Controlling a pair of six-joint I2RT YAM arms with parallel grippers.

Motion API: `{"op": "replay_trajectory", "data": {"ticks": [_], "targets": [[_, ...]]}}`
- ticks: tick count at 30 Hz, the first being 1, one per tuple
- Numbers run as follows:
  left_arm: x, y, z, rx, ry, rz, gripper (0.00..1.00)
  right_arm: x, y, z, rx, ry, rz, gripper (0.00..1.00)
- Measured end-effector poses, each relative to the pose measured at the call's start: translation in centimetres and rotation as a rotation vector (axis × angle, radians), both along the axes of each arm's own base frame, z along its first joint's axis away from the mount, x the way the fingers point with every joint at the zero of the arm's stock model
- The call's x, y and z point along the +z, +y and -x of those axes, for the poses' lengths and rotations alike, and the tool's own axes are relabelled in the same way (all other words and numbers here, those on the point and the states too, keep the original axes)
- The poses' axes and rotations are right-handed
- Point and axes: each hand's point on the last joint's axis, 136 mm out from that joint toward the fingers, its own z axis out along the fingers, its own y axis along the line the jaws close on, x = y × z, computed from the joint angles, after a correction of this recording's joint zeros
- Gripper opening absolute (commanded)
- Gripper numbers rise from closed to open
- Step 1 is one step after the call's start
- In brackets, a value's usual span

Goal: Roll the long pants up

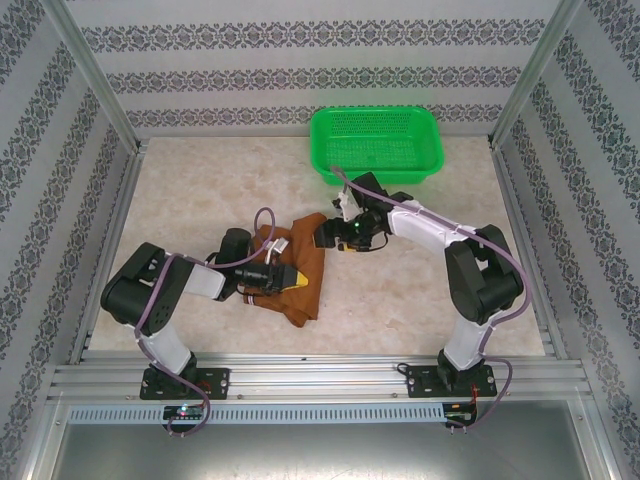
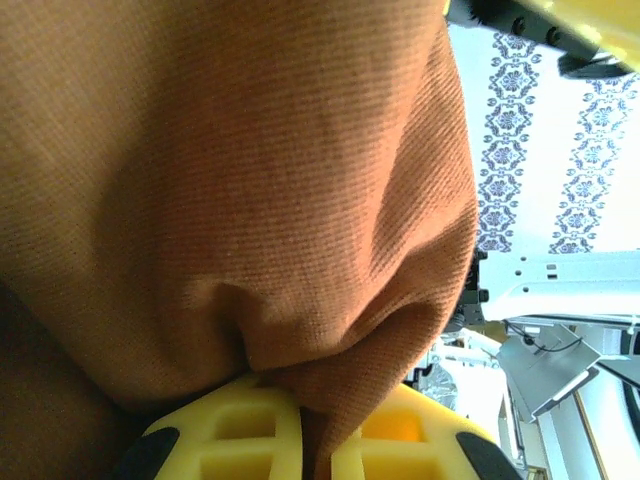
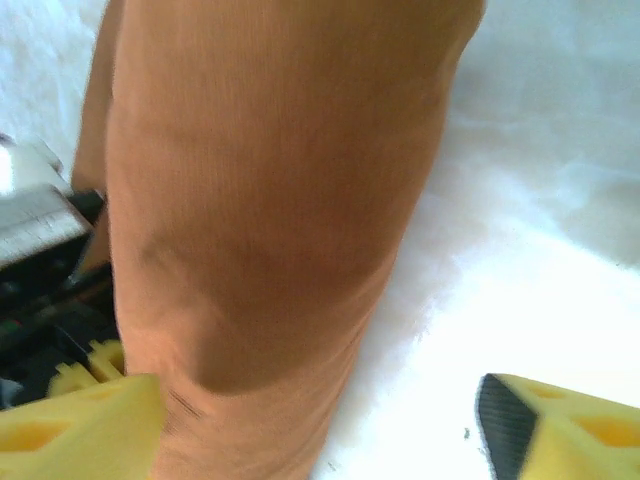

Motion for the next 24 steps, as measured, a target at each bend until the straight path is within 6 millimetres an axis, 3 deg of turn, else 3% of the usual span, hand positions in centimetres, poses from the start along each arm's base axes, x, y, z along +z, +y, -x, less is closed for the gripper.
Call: {"op": "replay_trajectory", "data": {"ticks": [1, 7, 14, 20, 24], "targets": [[-0.1, 0.1, 0.0, -0.002, -0.003, 0.001, 0.0, 0.2, 0.1, -0.2, -0.002, -0.007, -0.014, 0.0], [-0.4, 0.3, 0.0, -0.015, -0.027, 0.005, 0.0, 1.1, 1.7, -0.3, 0.003, -0.005, -0.083, 0.0], [-0.6, 0.5, -0.1, -0.028, -0.034, 0.013, 0.0, 0.5, 4.5, 0.7, 0.067, 0.016, -0.135, 0.0], [-0.9, 0.6, -0.6, -0.033, -0.002, -0.005, 0.01, -2.0, 5.8, 0.0, 0.087, 0.082, -0.145, 0.0], [-0.5, 1.2, -2.1, 0.03, -0.019, -0.181, 0.12, -3.8, 7.1, -0.8, 0.101, 0.113, -0.173, 0.0]]}}
